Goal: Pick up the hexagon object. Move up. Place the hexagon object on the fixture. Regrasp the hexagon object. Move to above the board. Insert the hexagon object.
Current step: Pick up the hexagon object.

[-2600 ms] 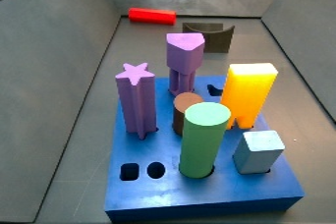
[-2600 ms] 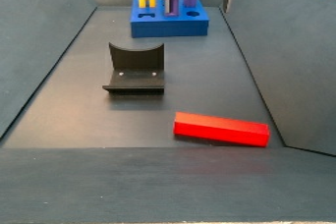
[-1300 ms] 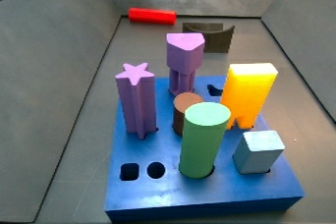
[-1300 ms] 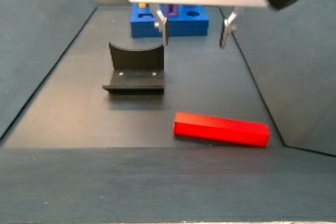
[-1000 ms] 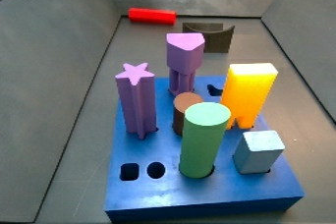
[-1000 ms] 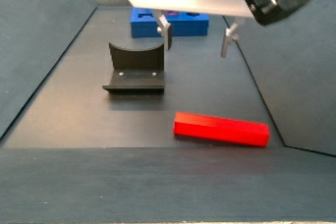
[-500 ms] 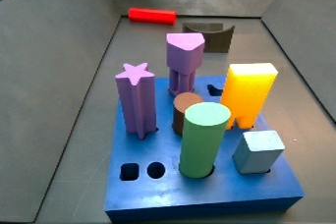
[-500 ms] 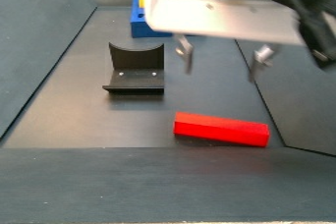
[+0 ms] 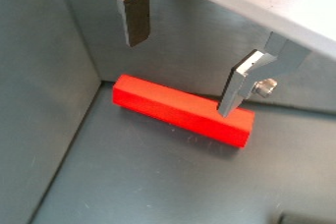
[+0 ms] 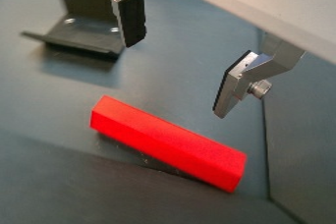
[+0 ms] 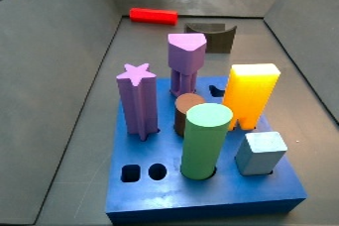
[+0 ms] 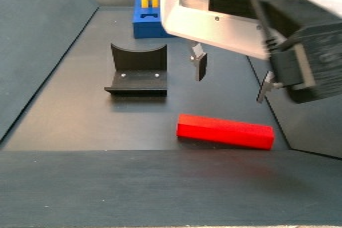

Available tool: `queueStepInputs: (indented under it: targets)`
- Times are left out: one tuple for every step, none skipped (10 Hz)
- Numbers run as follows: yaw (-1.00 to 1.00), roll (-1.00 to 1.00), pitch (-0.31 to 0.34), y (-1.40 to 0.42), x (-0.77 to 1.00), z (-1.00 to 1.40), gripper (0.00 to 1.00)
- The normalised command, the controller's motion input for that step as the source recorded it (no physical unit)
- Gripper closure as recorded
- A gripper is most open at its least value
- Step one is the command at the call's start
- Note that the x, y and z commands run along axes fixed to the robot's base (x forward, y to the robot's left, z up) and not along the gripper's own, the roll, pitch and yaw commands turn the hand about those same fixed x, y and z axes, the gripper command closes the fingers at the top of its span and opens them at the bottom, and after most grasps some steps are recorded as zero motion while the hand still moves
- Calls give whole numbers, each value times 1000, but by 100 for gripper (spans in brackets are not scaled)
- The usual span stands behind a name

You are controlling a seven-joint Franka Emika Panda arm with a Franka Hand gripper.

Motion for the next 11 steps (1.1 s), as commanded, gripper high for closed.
queueStepInputs:
  targets:
    - [-963, -126, -43, 0, 43, -174, 0]
    - [-734, -229, -90, 71, 366, -343, 0]
    - [-597, -210, -66, 189, 583, -497, 0]
    - [-583, -197, -46, 189, 617, -526, 0]
    - [-571, -186, -33, 194, 649, -560, 0]
    - [-646, -157, -34, 186, 566, -623, 0]
    - [-929, -84, -134, 0, 46, -671, 0]
    - [-966, -83, -200, 0, 0, -577, 0]
    - [-966, -96, -234, -29, -40, -526, 0]
    - [-943, -121, -264, -40, -51, -474, 0]
    - [-831, -260, -326, -51, -34, -237, 0]
